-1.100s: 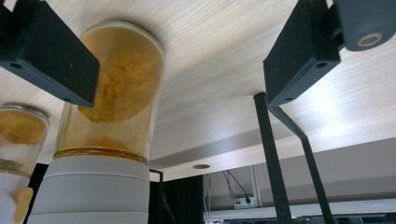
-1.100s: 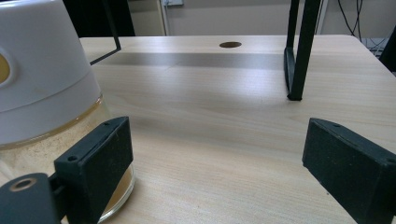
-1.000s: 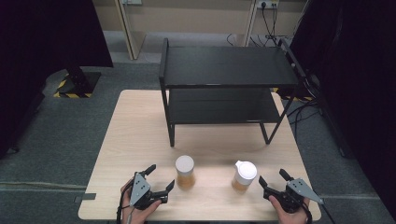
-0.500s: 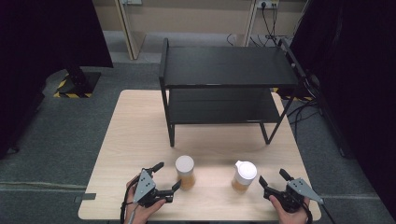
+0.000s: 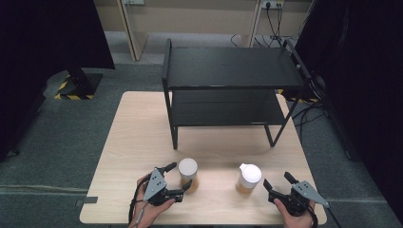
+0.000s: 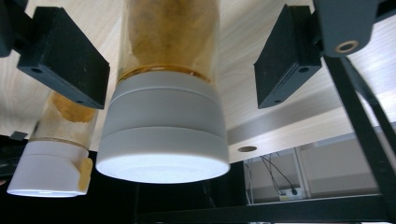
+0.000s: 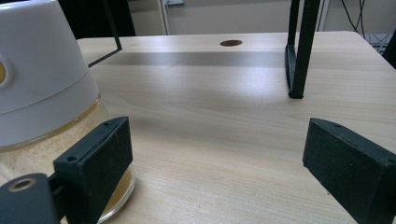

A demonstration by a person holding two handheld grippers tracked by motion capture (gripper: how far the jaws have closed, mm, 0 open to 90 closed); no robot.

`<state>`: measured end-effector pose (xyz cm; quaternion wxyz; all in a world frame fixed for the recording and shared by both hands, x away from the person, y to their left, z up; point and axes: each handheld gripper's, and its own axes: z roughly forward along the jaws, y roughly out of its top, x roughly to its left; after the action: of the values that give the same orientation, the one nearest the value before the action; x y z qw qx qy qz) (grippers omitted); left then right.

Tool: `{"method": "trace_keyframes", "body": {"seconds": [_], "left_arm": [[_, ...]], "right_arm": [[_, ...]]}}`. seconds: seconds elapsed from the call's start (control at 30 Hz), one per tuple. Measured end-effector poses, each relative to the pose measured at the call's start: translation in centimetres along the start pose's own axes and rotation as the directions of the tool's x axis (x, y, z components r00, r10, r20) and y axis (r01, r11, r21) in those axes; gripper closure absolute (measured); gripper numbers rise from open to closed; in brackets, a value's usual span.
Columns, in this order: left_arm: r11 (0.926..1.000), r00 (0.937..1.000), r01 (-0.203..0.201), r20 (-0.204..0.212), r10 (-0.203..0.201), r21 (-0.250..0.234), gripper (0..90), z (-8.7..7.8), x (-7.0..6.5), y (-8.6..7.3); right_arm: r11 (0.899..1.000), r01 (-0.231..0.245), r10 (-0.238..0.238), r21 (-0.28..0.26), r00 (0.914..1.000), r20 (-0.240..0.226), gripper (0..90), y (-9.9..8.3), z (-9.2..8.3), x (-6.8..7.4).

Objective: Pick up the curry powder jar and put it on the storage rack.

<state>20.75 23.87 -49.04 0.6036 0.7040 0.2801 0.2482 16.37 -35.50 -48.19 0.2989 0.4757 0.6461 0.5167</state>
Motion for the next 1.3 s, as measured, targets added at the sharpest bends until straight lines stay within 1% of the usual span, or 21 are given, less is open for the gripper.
{"method": "trace_keyframes", "body": {"seconds": [0.03,0.2,0.37,0.5,0.77,0.93,1.07,1.27,1.3], "left_arm": [[1.0000,0.9999,-0.005,0.011,0.005,0.004,18.0,0.3,0.0,0.2],[0.9999,0.9997,-0.013,0.022,0.013,0.007,20.4,0.8,0.0,0.6],[0.9999,0.9997,-0.013,0.020,0.012,0.011,23.5,1.1,0.1,0.8],[0.9994,0.9996,-0.019,0.023,0.018,0.028,26.6,1.4,0.1,1.2],[0.9992,0.9996,-0.015,0.024,0.014,0.037,32.8,1.6,0.0,1.2],[0.9995,0.9998,-0.007,0.020,0.006,0.030,34.0,1.7,-0.1,1.0],[0.9996,0.9999,0.010,0.008,-0.010,0.025,34.5,1.7,-0.3,0.9],[0.9993,1.0000,0.009,0.003,-0.009,0.035,34.6,1.8,-0.5,1.2],[0.9992,1.0000,0.002,0.001,-0.002,0.040,34.6,1.8,-0.6,1.4]], "right_arm": [[1.000,0.000,0.000,0.000,1.0000,0.000,8.4,0.0,0.0,0.0],[1.000,0.000,0.000,0.001,1.0000,-0.001,8.4,0.0,0.0,0.0],[1.000,-0.002,0.002,0.001,1.0000,-0.002,8.4,0.0,0.0,-0.1],[1.000,-0.002,0.002,0.001,1.0000,-0.003,8.4,0.0,0.0,-0.1],[1.000,-0.002,0.002,0.000,1.0000,-0.004,8.4,0.0,0.0,-0.1],[1.000,-0.004,0.004,0.000,1.0000,-0.004,8.4,0.0,0.0,-0.1],[1.000,-0.003,0.003,-0.001,1.0000,-0.003,8.4,0.0,0.0,-0.1],[1.000,0.000,0.000,-0.001,1.0000,-0.003,8.4,0.0,0.0,-0.1],[1.000,-0.004,0.004,-0.002,1.0000,-0.003,8.4,0.0,0.0,-0.1]]}}
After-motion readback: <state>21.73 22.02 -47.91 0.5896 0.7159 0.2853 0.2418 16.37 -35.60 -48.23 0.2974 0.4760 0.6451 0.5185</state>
